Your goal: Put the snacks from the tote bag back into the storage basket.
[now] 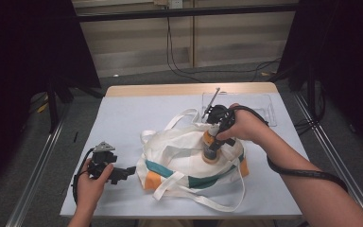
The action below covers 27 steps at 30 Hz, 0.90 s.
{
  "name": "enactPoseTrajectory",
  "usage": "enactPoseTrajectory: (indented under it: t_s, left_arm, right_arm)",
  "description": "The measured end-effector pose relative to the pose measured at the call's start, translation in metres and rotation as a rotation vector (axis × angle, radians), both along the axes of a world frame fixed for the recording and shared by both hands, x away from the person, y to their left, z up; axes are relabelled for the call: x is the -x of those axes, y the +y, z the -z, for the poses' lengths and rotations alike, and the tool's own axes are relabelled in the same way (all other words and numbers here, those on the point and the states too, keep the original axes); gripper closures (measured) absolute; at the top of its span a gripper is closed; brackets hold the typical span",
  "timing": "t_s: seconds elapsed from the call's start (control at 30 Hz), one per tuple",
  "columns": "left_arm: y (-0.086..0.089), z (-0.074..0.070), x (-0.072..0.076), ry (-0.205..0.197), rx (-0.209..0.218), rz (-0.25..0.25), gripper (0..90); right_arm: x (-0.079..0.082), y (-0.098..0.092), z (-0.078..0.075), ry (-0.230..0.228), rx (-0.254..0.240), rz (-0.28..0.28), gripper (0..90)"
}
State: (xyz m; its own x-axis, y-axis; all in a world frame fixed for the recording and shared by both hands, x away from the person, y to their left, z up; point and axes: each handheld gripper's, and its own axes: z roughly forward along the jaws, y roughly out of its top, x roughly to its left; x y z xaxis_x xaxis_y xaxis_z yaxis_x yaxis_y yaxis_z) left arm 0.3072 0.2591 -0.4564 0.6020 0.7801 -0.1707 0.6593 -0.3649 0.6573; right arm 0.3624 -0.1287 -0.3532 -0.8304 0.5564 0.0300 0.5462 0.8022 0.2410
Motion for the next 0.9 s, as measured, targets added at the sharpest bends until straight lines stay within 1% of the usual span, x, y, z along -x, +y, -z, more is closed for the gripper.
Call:
enactPoseTrajectory:
  t_s: [0.1,0.2,0.27,0.33,0.37,0.4,0.43,0.53,0.57,0.63,0.7,0.8,0.9]
  left_arm:
    - [0.000,0.000,0.000,-0.002,-0.002,0.001,4.7]
    - [0.000,0.000,0.000,-0.001,-0.003,0.001,4.7]
    - [0.000,0.000,0.000,0.006,-0.001,0.006,4.7]
    - [-0.001,0.000,0.000,0.006,-0.002,0.003,4.7]
    - [0.000,0.000,0.000,0.007,-0.005,0.006,4.7]
    - [-0.001,0.001,0.000,0.006,0.006,-0.005,4.7]
    - [-0.001,0.001,0.000,0.005,0.008,-0.005,4.7]
    - [0.000,0.000,0.000,0.004,0.001,0.006,4.7]
    - [0.000,0.000,0.000,0.009,-0.005,0.008,4.7]
    - [0.000,0.000,0.000,0.012,-0.005,0.008,4.7]
    - [0.000,0.000,0.000,0.012,-0.006,0.008,4.8]
    - [0.001,0.000,0.000,0.012,-0.004,0.007,4.8]
    - [0.001,0.000,0.000,0.015,-0.006,0.009,4.8]
  right_arm:
    - [0.000,0.003,0.002,0.011,0.003,0.004,16.2]
    - [-0.001,0.006,0.004,0.012,0.002,0.001,17.5]
    - [-0.002,0.007,0.005,0.014,0.004,0.007,18.8]
    - [-0.002,0.009,0.006,0.022,0.007,0.013,19.9]
    - [-0.003,0.010,0.007,0.018,0.009,0.015,20.6]
    - [-0.004,0.011,0.007,0.020,0.008,0.021,21.4]
    - [-0.004,0.011,0.008,0.022,0.005,0.022,22.1]
    - [-0.006,0.012,0.010,0.027,0.006,0.033,24.0]
    - [-0.006,0.012,0.010,0.029,0.008,0.032,24.4]
    - [-0.006,0.013,0.012,0.035,0.012,0.041,25.4]
    - [-0.007,0.014,0.013,0.032,0.015,0.037,26.1]
    - [-0.007,0.016,0.014,0.038,0.011,0.047,29.0]
    - [-0.007,0.018,0.014,0.044,0.026,0.048,29.8]
